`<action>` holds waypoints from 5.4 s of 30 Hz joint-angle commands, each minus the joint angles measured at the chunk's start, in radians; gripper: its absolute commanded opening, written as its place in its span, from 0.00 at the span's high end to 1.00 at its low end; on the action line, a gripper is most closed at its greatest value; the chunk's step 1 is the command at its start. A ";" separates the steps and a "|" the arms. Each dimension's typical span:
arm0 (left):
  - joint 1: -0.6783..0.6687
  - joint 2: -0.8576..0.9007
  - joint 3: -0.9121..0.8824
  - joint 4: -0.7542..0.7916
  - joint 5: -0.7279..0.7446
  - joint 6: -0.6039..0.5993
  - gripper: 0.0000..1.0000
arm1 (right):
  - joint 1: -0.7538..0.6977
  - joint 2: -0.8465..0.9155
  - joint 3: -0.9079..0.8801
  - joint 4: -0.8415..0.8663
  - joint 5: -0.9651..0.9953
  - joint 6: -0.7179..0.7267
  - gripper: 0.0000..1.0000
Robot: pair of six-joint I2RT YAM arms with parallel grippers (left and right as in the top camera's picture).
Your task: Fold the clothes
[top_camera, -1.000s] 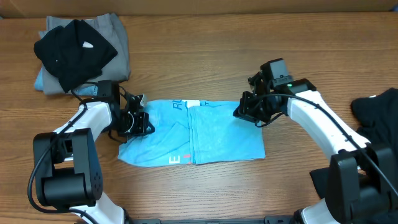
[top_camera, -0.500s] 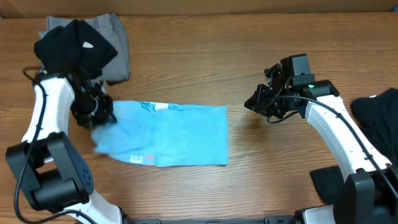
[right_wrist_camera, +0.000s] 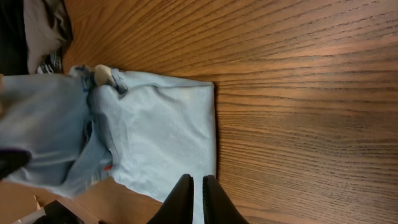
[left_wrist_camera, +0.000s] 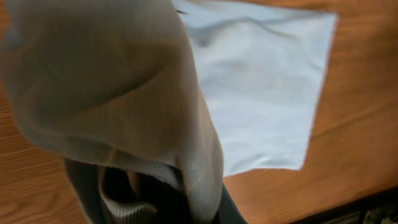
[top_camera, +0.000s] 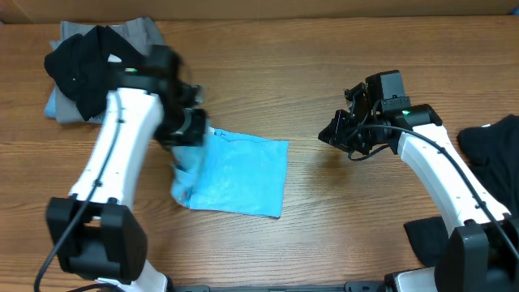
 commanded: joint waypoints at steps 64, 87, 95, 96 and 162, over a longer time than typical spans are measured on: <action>-0.457 0.115 -0.269 0.203 0.244 0.003 0.96 | -0.006 -0.027 0.021 -0.053 -0.005 -0.060 0.82; -0.239 0.039 -0.348 0.267 0.099 -0.045 0.96 | -0.005 -0.027 0.021 -0.052 -0.005 -0.060 0.80; -0.458 0.039 -0.378 0.249 0.328 0.094 0.96 | -0.005 -0.027 0.021 -0.038 -0.005 -0.059 0.80; -0.469 0.039 -0.372 0.240 0.308 0.093 0.96 | -0.005 -0.027 0.021 -0.040 -0.005 -0.059 0.79; -0.108 0.310 0.204 0.107 -0.098 -0.037 0.96 | 0.302 0.064 -0.063 0.174 0.071 0.129 0.89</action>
